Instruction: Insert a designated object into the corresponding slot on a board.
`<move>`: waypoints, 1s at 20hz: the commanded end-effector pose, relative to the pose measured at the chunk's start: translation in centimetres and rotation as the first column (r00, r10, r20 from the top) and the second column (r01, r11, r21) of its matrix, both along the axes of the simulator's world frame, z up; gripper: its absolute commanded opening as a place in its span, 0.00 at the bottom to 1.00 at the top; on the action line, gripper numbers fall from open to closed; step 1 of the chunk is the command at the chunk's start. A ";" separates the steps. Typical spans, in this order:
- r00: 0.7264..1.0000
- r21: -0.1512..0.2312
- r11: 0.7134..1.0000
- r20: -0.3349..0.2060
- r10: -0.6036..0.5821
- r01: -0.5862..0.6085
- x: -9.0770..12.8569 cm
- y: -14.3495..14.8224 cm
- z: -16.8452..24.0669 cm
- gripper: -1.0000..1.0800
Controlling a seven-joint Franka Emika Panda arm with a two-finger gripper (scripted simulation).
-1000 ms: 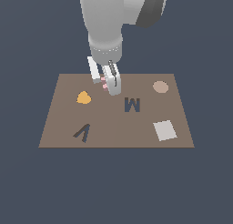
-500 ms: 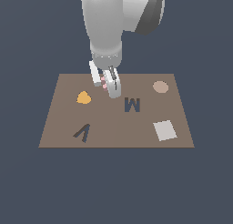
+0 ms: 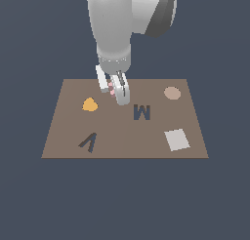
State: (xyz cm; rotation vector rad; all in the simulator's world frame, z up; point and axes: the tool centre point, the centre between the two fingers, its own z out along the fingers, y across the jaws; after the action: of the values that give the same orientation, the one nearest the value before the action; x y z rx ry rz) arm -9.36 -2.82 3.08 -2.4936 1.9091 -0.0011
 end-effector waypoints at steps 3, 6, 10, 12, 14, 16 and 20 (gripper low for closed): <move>1.000 0.000 1.000 -0.001 0.000 0.000 0.0 0.0 0.4 0.00; 1.000 0.000 1.000 -0.001 0.004 -0.004 0.0 0.0 0.3 0.00; 1.000 0.000 1.000 -0.001 0.031 -0.031 0.3 0.0 0.3 0.00; 0.998 0.000 0.998 -0.001 0.055 -0.055 0.6 0.0 0.3 0.00; 0.996 -0.001 0.996 -0.001 0.086 -0.086 0.9 0.1 0.3 0.00; 0.992 -0.001 0.992 -0.001 0.125 -0.125 1.3 0.2 0.3 0.00; 0.975 -0.001 0.975 -0.001 0.222 -0.222 2.3 0.4 0.4 0.00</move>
State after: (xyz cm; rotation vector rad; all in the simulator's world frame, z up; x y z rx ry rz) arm -7.43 -2.49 3.43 -2.6609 1.6711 0.0005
